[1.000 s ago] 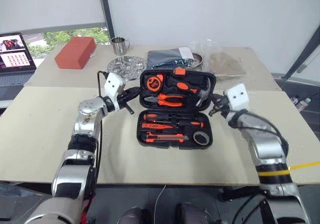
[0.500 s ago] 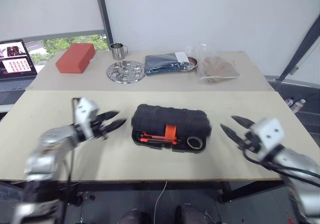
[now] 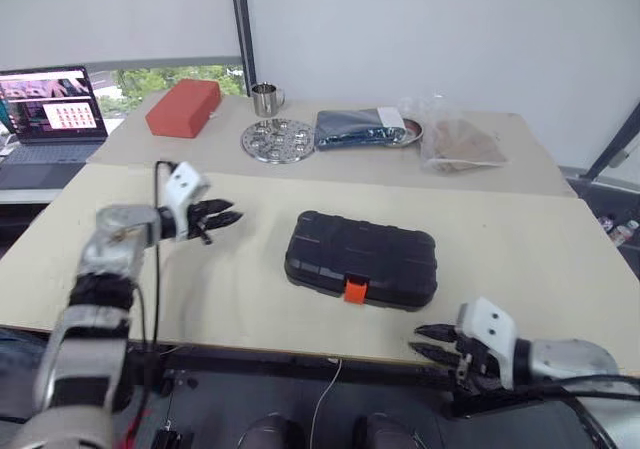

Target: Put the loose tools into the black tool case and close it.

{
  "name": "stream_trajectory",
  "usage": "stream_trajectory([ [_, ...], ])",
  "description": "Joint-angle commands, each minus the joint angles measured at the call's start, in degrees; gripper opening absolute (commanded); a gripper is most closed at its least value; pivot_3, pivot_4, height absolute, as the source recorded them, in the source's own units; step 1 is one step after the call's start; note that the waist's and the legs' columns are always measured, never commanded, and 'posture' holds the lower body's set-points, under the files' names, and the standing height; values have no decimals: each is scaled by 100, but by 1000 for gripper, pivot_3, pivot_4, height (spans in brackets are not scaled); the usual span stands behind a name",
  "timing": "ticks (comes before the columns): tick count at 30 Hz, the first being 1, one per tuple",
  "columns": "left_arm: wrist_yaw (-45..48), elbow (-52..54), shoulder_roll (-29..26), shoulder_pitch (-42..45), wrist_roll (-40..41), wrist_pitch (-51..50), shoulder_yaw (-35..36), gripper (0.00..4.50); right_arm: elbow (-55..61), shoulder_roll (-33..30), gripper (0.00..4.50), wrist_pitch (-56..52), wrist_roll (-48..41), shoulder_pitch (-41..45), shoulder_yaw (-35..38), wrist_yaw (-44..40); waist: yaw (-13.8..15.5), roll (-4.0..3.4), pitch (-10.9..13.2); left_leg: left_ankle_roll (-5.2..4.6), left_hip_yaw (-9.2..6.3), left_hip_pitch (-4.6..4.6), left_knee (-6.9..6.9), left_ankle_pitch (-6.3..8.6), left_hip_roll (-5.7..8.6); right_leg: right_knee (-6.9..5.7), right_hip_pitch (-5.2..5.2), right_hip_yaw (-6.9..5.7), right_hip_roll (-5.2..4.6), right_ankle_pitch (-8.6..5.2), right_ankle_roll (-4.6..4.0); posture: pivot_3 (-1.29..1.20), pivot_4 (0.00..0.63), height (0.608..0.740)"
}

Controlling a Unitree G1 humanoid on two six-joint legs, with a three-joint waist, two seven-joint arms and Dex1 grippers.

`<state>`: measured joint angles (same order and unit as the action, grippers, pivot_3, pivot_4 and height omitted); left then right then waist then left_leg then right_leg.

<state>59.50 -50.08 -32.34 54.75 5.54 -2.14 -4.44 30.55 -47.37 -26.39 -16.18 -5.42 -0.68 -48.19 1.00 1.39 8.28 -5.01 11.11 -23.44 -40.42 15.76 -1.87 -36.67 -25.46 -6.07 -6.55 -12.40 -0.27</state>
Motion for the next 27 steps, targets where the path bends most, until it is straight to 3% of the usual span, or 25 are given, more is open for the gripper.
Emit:
stream_trajectory([
  [1,-128,-971,333,612,-464,969,-221,63,-202,-15,0,135,187,435,-298,-138,-44,2,1,0,-3,-5,2,0,0,-2,-3,-3,3,-9,7,0,150,736],
  [4,-145,-1593,691,991,-820,1532,-459,63,-432,-9,0,-8,174,1005,-456,-284,-118,8,5,3,-5,0,31,1,-1,-4,-1,-15,18,-29,6,0,150,736],
  [8,732,-1960,937,1136,-927,1655,-553,63,-978,8,0,-97,424,1493,-355,-3,-166,20,14,5,-7,4,25,2,-4,6,0,-15,12,-34,11,0,150,736],
  [12,2544,-1689,941,917,-699,1357,-595,63,-1473,-87,0,32,500,1443,132,194,-156,21,14,2,-9,10,0,4,-5,-4,13,-11,-3,-41,27,0,150,736],
  [16,2969,-1150,719,675,-442,1211,-365,63,-1350,-56,0,-43,372,1168,497,269,-154,20,15,-12,-18,3,-32,14,-10,-23,12,-12,-12,-33,13,0,150,736],
  [21,3167,-245,517,1061,508,-964,331,63,-212,146,0,-822,-659,626,1350,256,-164,21,16,-14,-37,-16,-42,13,-14,-37,2,-13,-10,-31,11,0,150,736],
  [24,3188,909,679,816,793,-1877,186,63,381,366,0,-1435,-1318,655,1610,497,-167,20,16,-14,-52,-31,-56,13,-17,-38,0,-22,-5,-31,11,0,150,736],
  [27,2890,1650,1052,381,532,-1750,-322,63,617,507,0,-1794,-1541,828,1429,745,-144,16,14,-19,-69,-3,-57,17,-13,-31,38,-20,-8,-32,14,0,150,736],
])
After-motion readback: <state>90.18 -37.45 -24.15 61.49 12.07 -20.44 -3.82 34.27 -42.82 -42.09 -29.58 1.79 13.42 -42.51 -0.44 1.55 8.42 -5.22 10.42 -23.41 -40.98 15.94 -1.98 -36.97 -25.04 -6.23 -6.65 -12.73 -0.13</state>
